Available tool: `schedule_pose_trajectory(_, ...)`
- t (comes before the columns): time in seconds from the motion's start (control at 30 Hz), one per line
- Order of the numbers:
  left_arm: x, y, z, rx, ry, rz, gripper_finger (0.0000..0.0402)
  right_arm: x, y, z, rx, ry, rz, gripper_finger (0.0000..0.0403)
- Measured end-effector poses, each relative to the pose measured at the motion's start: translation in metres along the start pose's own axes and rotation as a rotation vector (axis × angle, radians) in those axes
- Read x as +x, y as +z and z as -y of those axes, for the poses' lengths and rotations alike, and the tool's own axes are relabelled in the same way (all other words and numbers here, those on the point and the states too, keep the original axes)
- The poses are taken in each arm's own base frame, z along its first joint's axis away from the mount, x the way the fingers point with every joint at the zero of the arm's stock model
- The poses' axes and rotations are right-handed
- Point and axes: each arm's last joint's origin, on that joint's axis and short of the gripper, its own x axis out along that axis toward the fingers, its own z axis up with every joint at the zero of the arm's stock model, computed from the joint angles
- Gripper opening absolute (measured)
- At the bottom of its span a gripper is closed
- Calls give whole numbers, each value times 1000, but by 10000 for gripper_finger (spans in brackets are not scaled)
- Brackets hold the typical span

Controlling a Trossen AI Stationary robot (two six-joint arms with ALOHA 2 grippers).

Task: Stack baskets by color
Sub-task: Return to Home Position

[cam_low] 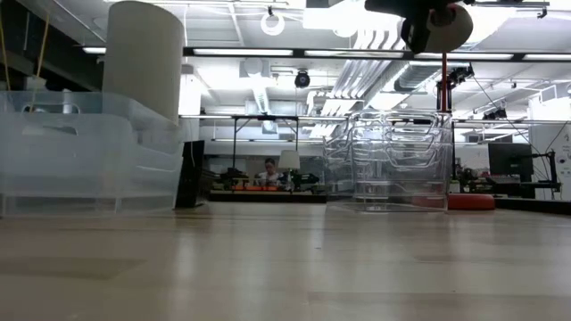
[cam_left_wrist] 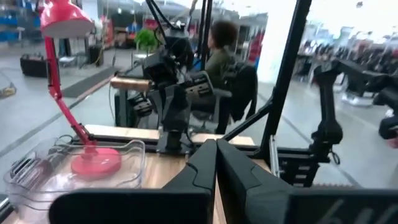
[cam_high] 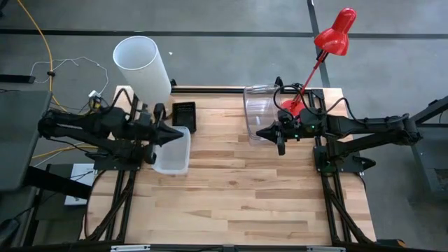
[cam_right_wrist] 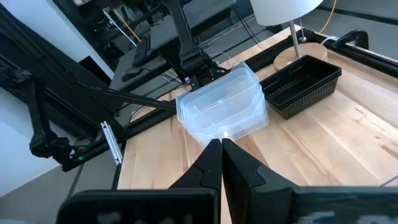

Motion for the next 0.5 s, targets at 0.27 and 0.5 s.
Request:
schedule_pose_trajectory(0.27, -48, -20, -15, 15, 1, 138, 0, 0, 0, 0, 0, 5, 0, 0)
schedule_pose_trajectory(0.5, -75, -50, -26, -50, 42, 251, 0, 0, 0, 0, 14, 5, 0, 0)
